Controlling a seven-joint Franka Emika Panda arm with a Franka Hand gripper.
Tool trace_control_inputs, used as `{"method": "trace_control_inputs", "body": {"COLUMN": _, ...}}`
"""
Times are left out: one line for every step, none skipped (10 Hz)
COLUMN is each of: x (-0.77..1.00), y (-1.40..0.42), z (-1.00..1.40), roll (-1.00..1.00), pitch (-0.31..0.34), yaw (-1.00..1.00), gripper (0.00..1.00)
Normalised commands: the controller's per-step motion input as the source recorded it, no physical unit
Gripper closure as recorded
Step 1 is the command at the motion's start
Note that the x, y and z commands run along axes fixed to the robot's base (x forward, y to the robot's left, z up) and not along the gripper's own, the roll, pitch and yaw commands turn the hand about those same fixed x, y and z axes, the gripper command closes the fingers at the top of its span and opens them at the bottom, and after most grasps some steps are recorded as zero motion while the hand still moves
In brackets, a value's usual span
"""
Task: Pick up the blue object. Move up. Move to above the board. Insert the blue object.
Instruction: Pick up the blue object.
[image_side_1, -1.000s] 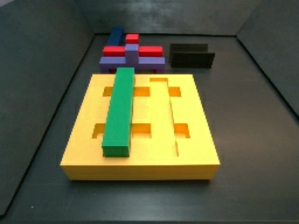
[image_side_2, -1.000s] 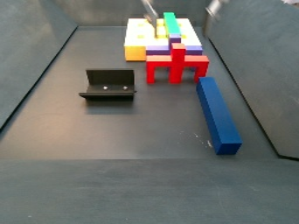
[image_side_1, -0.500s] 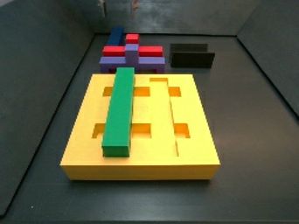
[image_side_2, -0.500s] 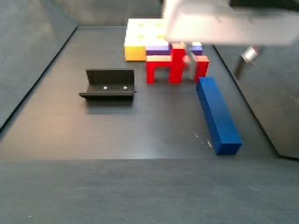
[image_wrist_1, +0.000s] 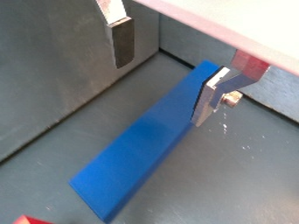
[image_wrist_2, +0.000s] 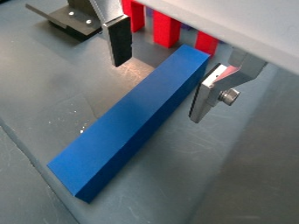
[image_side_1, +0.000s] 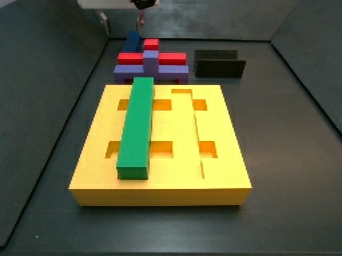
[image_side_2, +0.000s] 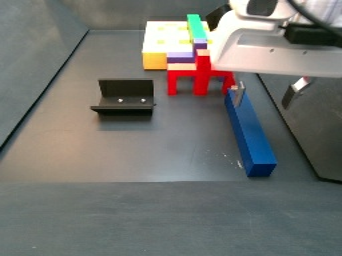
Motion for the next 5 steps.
{"method": "trace_control_inputs", "body": {"x": -0.11, "y": 0.00, "z": -0.54, "roll": 0.00, "pitch": -0.130, "yaw": 0.00, "gripper": 0.00}}
{"method": "trace_control_inputs", "body": {"x": 0.00, "y": 0.00, "z": -0.50, "roll": -0.04, "pitch": -0.157, "yaw": 0.00, "gripper": 0.00}}
{"method": "trace_control_inputs", "body": {"x": 0.02, "y": 0.00, "z": -0.52, "roll": -0.05, "pitch": -0.171, "yaw": 0.00, "gripper": 0.00}}
{"method": "trace_control_inputs", "body": {"x": 0.00, "y": 0.00, "z": -0.49, "roll": -0.06, "pitch": -0.186, "yaw": 0.00, "gripper": 0.00}}
{"method": "trace_control_inputs", "body": {"x": 0.00, "y": 0.00, "z": -0.43, "roll": -0.10, "pitch": -0.181, "yaw": 0.03, "gripper": 0.00}}
